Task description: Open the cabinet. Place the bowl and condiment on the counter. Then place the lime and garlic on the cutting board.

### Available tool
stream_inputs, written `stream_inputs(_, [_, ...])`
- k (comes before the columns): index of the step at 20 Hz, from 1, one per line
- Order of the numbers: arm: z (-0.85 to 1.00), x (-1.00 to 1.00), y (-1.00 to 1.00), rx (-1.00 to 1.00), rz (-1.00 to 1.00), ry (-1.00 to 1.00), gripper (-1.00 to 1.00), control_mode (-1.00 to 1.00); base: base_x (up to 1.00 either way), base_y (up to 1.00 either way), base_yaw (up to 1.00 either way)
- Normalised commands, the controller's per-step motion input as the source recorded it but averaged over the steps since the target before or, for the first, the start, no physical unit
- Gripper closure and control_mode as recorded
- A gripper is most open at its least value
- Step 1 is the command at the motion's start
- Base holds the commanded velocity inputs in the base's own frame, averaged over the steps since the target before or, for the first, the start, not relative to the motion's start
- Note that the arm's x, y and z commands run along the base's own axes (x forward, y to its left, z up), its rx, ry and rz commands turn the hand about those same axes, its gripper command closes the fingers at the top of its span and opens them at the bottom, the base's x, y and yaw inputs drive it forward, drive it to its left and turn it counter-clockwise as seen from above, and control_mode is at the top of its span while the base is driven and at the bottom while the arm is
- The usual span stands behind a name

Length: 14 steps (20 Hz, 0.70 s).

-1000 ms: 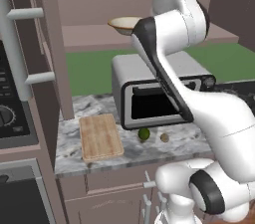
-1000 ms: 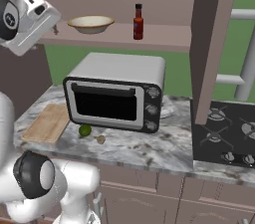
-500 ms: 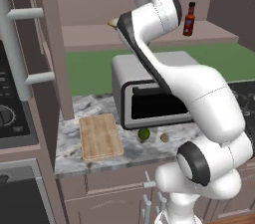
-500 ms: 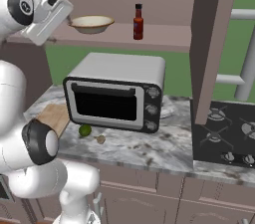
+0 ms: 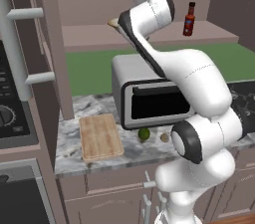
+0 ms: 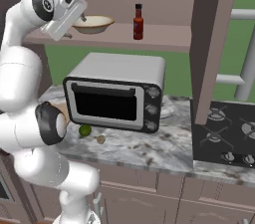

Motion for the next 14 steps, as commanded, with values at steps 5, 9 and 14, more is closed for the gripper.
stream_inputs(5, [-0.16, 0.8, 0.0, -0.05, 0.0, 0.01, -1.0, -1.0, 0.0, 0.0, 0.0])
stream_inputs(9, [-0.12, 0.59, 0.0, -0.07, 0.0, 0.01, -1.0, -1.0, 0.0, 0.0, 0.0])
stream_inputs(14, [0.0, 0.51, 0.0, -0.06, 0.0, 0.0, -1.0, -1.0, 0.0, 0.0, 0.0])
